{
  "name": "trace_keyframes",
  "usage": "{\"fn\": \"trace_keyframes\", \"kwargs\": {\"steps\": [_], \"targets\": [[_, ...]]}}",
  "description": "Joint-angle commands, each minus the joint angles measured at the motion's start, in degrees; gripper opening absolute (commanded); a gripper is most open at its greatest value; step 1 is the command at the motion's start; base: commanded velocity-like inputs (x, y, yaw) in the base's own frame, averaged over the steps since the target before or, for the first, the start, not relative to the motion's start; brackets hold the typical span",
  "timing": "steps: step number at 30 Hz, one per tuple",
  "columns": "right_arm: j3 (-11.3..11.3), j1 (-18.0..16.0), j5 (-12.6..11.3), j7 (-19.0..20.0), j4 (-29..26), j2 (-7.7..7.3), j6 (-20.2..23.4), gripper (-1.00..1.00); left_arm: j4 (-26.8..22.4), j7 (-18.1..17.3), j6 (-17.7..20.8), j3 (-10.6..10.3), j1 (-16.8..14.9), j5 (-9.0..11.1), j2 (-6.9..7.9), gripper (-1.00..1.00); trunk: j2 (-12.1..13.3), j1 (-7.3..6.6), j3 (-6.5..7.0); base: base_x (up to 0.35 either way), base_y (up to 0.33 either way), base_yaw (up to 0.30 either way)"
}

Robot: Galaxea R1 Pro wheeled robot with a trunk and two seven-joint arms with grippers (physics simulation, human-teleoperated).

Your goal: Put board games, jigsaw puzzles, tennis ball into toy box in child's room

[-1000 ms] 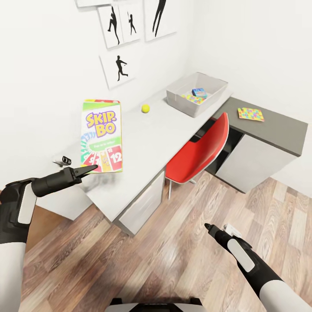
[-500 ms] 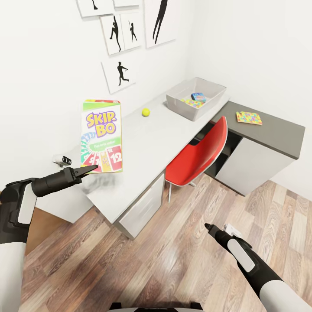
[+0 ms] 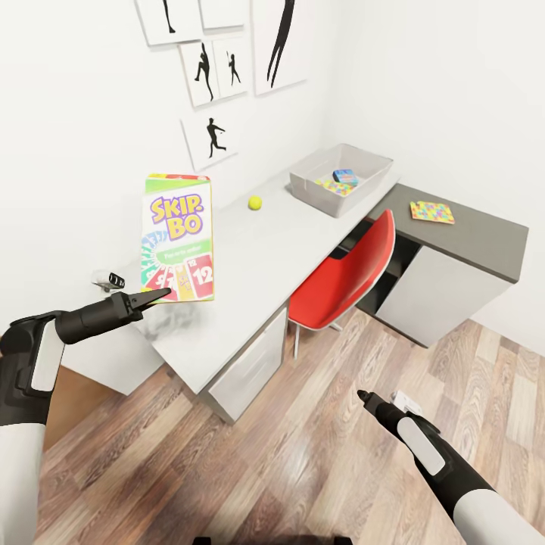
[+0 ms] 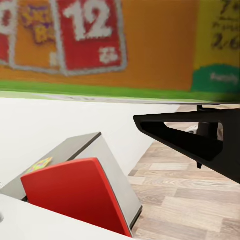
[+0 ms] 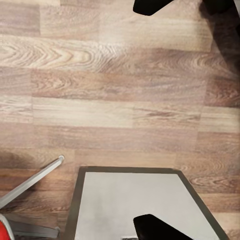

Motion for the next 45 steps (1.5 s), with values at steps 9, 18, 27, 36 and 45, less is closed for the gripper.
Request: {"fn": "trace_keyframes", "kwargs": {"steps": [9,18,27,36,45], "targets": [[0.3,-0.03,-0.46,-0.5,-0.13,-0.08,0.04,1.0,0.0,-0.1,0.39,0.01,-0.04,0.07,0.01,-1.0,-0.09,0.04,0.76,0.0,0.0,0.0],[0.3,-0.03,-0.46,-0.52,-0.05,-0.08,0.04,1.0,0.0,-0.09,0.39,0.01,-0.02,0.07,0.01,-1.0,-0.09,0.04,1.59,0.0,0.0,0.0],[0.3,-0.03,-0.46,-0.51,0.04,-0.07,0.01,1.0,0.0,-0.09,0.39,0.01,-0.03,0.07,0.01,-1.0,-0.09,0.04,2.43,0.0,0.0,0.0],[0.3,-0.03,-0.46,-0.54,0.05,-0.07,0.0,1.0,0.07,-0.09,0.39,0.01,-0.04,0.03,0.01,-1.0,-0.09,0.04,3.27,0.0,0.0,0.0],[0.3,-0.03,-0.46,-0.53,0.05,-0.1,0.04,1.0,0.05,-0.09,0.39,0.01,-0.02,0.01,0.01,-1.0,-0.09,0.04,4.11,0.0,0.0,0.0]]}}
